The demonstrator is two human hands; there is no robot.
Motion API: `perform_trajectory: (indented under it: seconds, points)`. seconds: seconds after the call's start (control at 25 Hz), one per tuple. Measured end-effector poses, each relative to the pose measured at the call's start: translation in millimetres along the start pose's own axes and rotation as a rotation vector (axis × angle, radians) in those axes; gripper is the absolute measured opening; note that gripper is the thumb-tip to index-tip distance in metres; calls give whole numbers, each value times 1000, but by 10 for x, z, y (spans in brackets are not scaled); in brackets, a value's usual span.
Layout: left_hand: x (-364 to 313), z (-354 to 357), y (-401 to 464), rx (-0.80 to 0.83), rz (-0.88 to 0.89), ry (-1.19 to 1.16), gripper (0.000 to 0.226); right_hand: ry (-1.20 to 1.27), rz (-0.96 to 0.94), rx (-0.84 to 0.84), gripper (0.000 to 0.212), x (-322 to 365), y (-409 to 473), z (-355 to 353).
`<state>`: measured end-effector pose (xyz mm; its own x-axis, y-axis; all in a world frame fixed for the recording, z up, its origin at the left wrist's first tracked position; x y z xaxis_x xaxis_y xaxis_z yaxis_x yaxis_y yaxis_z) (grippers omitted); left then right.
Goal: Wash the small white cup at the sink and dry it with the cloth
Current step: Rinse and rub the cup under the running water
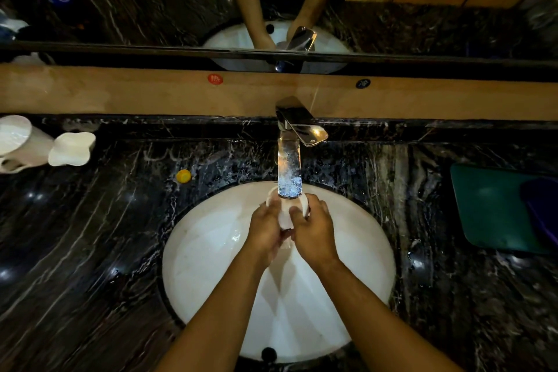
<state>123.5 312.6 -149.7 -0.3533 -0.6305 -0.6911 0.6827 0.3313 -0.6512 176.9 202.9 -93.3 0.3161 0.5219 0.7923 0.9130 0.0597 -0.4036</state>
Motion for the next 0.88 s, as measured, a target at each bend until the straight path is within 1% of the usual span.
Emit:
perform_trajectory:
  seconds: [0.08,0.2,0.28,0.36,0.44,0.52,0.6,0.68,0.76,0.8,0.88]
  points:
    - [-65,-39,-10,3,58,50,27,38,8,23,21,-12,16,-17]
    - [-202,-182,-40,-43,149,173,21,69,70,75,9,-91,36,15]
    - [-264,-277,-59,-78,174,222,13,27,100,94,17,-144,67,54]
    - [-270,-345,-83,-108,151,240,13,-2,120,116,26,-155,78,103]
    - [-277,-385,-105,-135,142,263,13,65,194,147,35,-204,56,175]
    - [-321,-429,-112,-176,168,321,5,106,273,173,44,-258,26,223]
    - [-341,-447,-92,-190,161,378,13,59,306,185,45,-280,61,255]
    - [-359,-442,-78,-174,148,457,21,24,327,220,34,-268,103,304]
    - [-454,-463,-70,-183,182,629,27,85,370,284,24,-293,102,416]
    - [-512,-469,-80,-188,210,714,28,96,375,306,26,-294,90,452]
    - [-588,-471,-126,-197,250,801,25,-7,319,310,42,-277,116,482]
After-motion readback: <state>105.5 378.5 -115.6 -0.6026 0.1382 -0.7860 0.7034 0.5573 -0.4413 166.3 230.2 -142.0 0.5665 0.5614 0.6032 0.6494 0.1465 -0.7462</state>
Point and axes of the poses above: each hand's wrist, its own y-axis towards the middle knuckle, its own z-axis out of the palm, x = y × z, the point moved 10 cm from there along y, towards the middle knuckle, and after that the axes turned 7 degrees about z, right-handed, at the moved point
